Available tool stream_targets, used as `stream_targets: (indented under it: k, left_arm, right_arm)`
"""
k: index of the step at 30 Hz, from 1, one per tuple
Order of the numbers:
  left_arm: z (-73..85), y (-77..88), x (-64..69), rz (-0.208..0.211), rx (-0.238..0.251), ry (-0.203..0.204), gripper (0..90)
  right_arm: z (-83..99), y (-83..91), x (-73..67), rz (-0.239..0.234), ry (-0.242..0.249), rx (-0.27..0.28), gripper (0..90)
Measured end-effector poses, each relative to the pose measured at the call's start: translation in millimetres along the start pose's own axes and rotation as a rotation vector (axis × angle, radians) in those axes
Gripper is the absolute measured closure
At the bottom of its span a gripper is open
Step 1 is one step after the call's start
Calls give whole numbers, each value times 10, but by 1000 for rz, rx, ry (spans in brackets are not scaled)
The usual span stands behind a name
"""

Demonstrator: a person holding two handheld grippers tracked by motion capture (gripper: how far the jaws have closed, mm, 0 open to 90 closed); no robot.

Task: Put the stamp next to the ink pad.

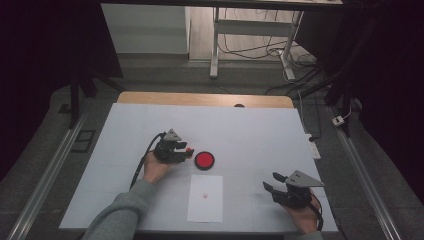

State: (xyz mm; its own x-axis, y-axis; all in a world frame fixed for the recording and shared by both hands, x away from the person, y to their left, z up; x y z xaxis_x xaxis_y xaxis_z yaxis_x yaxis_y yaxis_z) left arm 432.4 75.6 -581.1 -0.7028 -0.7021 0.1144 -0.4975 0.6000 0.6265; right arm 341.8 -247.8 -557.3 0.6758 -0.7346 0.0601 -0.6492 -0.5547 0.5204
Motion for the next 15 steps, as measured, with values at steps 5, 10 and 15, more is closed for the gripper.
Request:
stream_targets:
  k: [5, 10, 15]
  left_arm:
    - [-48, 86, 25, 23, 37, 36, 373]
    - [-70, 185, 88, 46, 45, 22, 323]
    - [-51, 285, 175, 57, 43, -4, 313]
  right_arm:
    - [-2, 2, 3, -1, -2, 3, 458]
    - [-6, 4, 6, -3, -2, 7, 458]
    - [-12, 4, 1, -4, 0, 8, 457]
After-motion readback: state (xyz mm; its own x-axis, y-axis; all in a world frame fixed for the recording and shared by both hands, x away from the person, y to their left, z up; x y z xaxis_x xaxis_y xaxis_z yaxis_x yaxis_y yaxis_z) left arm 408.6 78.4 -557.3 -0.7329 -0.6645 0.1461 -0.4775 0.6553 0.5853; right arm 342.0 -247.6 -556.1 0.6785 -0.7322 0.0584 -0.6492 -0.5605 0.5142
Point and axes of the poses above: each handheld gripper's, and its own axes: y roughly backward along the jaws, z roughly out of its underside, x roughly to its right, the point moved 9 cm from there along -y, roughly forward along the jaws, and after that the axes turned 1 degree about -y, right-handed, at the moved point
